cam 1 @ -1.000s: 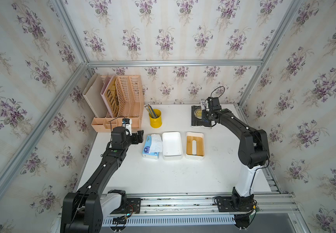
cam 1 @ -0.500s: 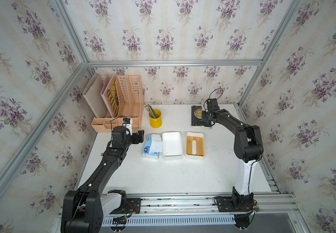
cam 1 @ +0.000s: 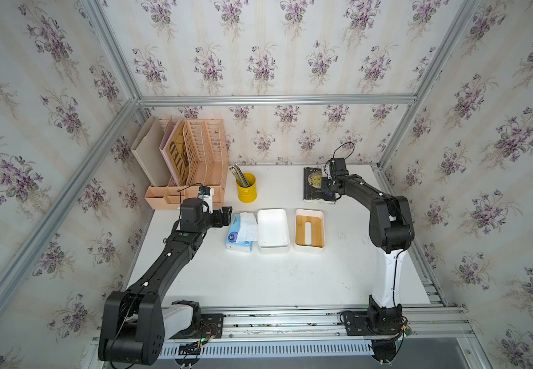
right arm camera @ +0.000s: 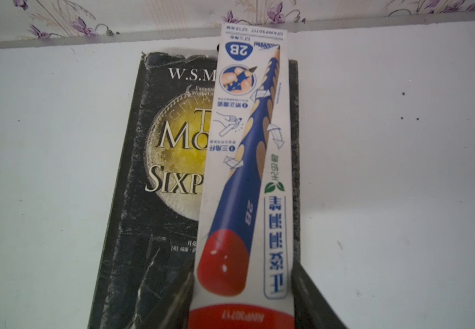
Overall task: Put the tissue paper into the tissue box
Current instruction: Place the distractor at the center of the board.
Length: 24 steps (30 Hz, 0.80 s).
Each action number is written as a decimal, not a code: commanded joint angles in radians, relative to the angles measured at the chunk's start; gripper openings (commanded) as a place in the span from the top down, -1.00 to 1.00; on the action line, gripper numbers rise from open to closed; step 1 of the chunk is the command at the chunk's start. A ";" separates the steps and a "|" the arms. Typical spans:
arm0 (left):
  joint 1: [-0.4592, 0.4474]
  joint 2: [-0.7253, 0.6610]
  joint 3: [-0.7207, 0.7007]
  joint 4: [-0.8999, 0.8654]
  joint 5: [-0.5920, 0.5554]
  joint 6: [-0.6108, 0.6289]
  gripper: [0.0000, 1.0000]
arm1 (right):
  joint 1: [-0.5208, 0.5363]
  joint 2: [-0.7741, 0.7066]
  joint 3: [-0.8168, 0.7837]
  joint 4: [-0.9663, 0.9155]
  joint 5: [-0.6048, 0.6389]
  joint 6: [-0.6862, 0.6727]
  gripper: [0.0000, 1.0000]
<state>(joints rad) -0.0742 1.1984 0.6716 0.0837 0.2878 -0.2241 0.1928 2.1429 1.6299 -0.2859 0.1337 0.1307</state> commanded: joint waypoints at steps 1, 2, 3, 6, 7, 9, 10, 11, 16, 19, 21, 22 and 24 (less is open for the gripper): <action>-0.004 0.003 0.008 0.009 0.004 -0.002 -0.84 | -0.007 0.016 0.014 0.025 -0.020 0.000 0.05; -0.005 0.005 0.009 0.008 0.004 -0.001 -0.85 | -0.010 0.021 0.017 0.024 -0.026 -0.001 0.05; -0.006 0.006 0.010 0.008 0.003 -0.003 -0.85 | -0.009 0.024 0.019 0.023 -0.026 0.000 0.05; -0.010 0.010 0.013 0.007 0.004 0.000 -0.85 | -0.010 0.030 0.015 0.026 -0.030 0.000 0.05; -0.011 0.012 0.013 0.007 0.002 0.002 -0.84 | -0.010 0.032 0.013 0.028 -0.029 -0.001 0.04; -0.012 0.015 0.016 0.005 0.002 0.003 -0.85 | -0.010 0.036 0.015 0.027 -0.028 -0.003 0.03; -0.013 0.015 0.016 0.004 0.001 0.004 -0.85 | -0.010 0.038 0.014 0.026 -0.025 -0.002 0.03; -0.013 0.015 0.016 0.004 0.001 0.005 -0.84 | -0.010 0.039 0.015 0.027 -0.023 -0.004 0.02; -0.015 0.012 0.017 0.001 0.000 0.006 -0.85 | -0.010 0.040 0.019 0.017 -0.020 -0.004 -0.10; -0.016 0.012 0.017 -0.001 0.001 0.006 -0.85 | -0.010 0.036 0.020 0.008 -0.020 -0.005 -0.22; -0.016 0.012 0.017 -0.002 0.001 0.006 -0.85 | -0.010 0.035 0.024 0.000 -0.029 -0.006 -0.36; -0.017 0.012 0.017 -0.002 0.002 0.006 -0.85 | -0.010 0.035 0.029 -0.008 -0.032 -0.006 -0.42; -0.018 0.013 0.019 -0.002 0.002 0.006 -0.85 | -0.010 0.033 0.031 -0.016 -0.034 -0.006 -0.50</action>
<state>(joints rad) -0.0914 1.2125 0.6830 0.0803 0.2874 -0.2234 0.1833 2.1830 1.6527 -0.2840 0.1066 0.1284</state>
